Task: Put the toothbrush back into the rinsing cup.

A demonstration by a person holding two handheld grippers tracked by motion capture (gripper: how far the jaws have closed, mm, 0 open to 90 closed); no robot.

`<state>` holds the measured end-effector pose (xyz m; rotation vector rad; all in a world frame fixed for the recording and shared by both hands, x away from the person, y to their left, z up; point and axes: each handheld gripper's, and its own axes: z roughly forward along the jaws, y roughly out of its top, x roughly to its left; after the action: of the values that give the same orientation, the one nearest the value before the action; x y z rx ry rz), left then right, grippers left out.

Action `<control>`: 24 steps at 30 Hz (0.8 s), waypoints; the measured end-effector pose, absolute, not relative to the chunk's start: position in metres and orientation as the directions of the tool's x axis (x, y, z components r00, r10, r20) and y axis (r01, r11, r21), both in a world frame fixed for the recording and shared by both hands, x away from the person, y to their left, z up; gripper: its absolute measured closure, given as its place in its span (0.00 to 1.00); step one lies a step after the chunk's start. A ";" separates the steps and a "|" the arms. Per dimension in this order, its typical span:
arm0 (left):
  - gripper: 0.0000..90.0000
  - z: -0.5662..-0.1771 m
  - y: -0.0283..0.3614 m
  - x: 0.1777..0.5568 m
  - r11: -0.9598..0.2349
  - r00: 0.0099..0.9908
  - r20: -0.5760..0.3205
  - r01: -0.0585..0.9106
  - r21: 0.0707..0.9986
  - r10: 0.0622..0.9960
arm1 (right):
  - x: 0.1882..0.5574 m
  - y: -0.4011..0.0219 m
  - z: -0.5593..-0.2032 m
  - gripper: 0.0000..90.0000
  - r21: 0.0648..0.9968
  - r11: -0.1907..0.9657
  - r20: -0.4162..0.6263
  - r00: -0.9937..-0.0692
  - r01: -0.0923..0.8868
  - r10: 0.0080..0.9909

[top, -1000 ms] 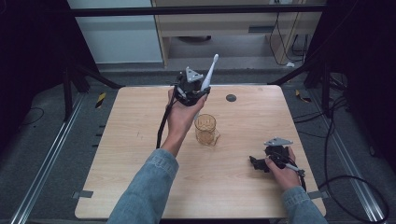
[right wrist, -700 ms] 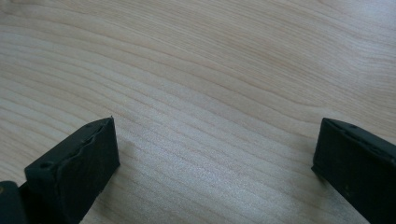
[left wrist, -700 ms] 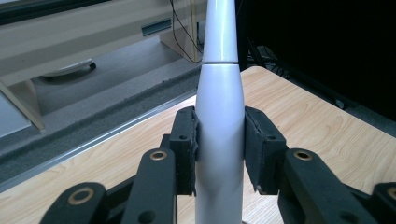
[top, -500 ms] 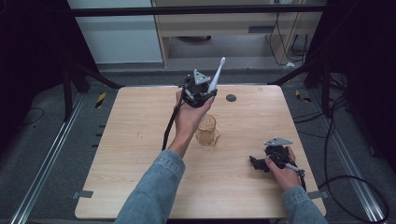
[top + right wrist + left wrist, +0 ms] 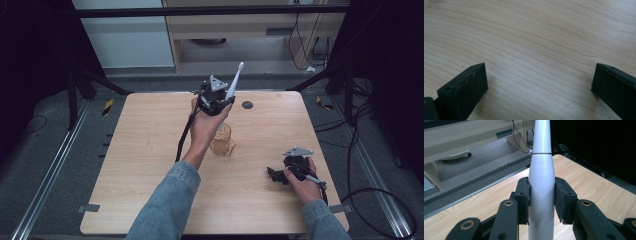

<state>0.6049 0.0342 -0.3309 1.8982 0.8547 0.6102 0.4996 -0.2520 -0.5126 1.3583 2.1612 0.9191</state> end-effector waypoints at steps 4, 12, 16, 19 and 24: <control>0.74 -0.334 0.033 0.605 -0.327 0.637 0.060 0.310 0.893 0.768 | 0.500 -0.252 -0.513 0.00 0.723 0.303 -0.007 -0.433 0.620 0.901; 0.74 -0.337 0.032 0.607 -0.329 0.643 0.062 0.305 0.894 0.764 | 0.500 -0.252 -0.513 0.00 0.724 0.303 -0.005 -0.434 0.620 0.901; 0.74 -0.341 0.033 0.607 -0.324 0.642 0.055 0.310 0.894 0.764 | 0.500 -0.252 -0.513 0.00 0.724 0.303 -0.006 -0.434 0.620 0.901; 0.74 -0.344 0.033 0.607 -0.323 0.642 0.050 0.316 0.892 0.765 | 0.500 -0.252 -0.513 0.00 0.724 0.303 -0.006 -0.434 0.619 0.901; 0.74 -0.348 0.035 0.608 -0.321 0.640 0.045 0.322 0.891 0.767 | 0.500 -0.252 -0.513 0.00 0.724 0.303 -0.005 -0.434 0.620 0.901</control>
<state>0.6079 0.0348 -0.3477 1.9075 0.8602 0.5864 0.4998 -0.2520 -0.5126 1.3561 2.1635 0.9228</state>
